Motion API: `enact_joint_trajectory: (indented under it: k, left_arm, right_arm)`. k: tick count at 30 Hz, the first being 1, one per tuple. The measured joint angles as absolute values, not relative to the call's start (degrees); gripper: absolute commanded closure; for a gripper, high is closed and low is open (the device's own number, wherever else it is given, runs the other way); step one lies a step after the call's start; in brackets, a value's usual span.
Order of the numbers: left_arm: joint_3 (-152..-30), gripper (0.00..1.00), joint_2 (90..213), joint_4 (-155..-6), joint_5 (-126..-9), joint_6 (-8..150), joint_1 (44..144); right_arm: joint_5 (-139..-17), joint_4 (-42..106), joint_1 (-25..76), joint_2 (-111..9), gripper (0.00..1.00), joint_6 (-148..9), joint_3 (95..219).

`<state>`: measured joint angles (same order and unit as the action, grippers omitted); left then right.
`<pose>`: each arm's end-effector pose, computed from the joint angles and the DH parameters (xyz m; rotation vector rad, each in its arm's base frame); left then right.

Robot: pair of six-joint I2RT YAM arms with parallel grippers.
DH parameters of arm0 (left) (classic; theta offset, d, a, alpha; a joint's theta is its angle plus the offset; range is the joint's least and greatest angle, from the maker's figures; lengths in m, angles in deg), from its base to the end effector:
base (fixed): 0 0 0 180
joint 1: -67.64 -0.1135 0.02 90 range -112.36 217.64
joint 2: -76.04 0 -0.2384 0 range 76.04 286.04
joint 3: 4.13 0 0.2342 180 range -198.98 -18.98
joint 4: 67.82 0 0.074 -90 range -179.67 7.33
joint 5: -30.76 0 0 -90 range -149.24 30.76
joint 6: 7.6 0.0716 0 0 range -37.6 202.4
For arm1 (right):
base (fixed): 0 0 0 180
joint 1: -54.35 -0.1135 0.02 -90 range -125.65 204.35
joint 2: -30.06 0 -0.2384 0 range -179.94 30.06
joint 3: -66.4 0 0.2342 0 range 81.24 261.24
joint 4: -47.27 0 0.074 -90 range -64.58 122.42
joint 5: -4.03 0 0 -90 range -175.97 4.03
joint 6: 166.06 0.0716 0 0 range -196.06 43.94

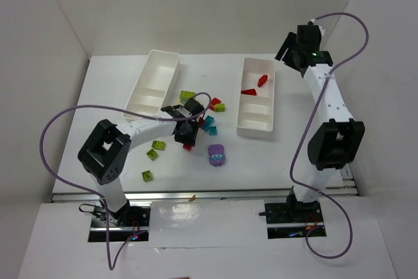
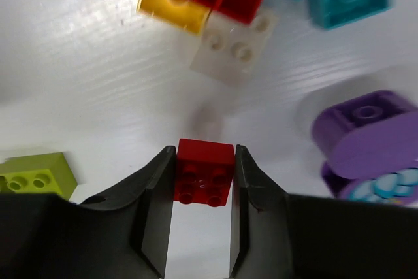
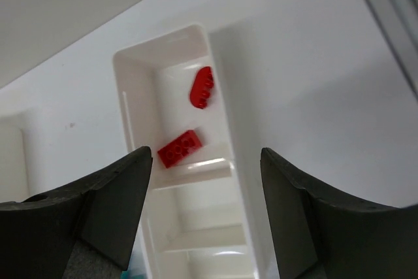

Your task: Sort the legos into containers by color

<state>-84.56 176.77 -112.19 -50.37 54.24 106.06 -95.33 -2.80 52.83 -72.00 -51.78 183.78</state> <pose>0.2779 -0.2063 0.1357 0.1934 2.6779 -0.1571 0.4147 -0.0006 0.3261 0.5186 2.1063 0.0803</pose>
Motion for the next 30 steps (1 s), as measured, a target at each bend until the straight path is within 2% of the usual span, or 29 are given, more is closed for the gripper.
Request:
enact_joint_trajectory:
  k: [3, 7, 13, 15, 22, 29, 30]
  left_arm:
    - [-92.2, 1.00, 176.8, -117.0, -51.8, 55.0, 106.1]
    - [-110.7, 1.00, 179.1, -121.2, -54.1, 55.5, 106.1]
    - [-147.1, 1.00, 195.7, -119.6, -60.2, 55.6, 105.9]
    - [-153.6, 1.00, 201.1, -117.2, -62.4, 55.1, 105.6]
    - [-149.7, 1.00, 211.0, -101.2, -70.0, 48.1, 103.8]
    - [-156.0, 1.00, 222.8, -90.3, -71.9, 41.9, 103.0]
    - [-156.1, 0.98, 223.5, -89.4, -71.9, 41.2, 103.0]
  right_arm:
    - [-95.7, -2.9, 55.7, -66.0, 0.25, -52.1, 178.6]
    - [-96.0, -3.0, 57.9, -58.8, 0.24, -52.3, 171.3]
    - [-95.7, -3.3, 58.2, -49.6, 0.24, -51.9, 159.1]
    - [-95.4, -3.1, 58.7, -46.7, 0.24, -50.8, 155.1]
    - [-95.8, -3.2, 59.1, -33.0, 0.24, -44.5, 140.6]
    - [-97.1, -3.3, 59.1, -28.9, 0.24, -42.5, 138.5]
    - [-97.3, -3.3, 59.2, -29.2, 0.24, -42.5, 138.5]
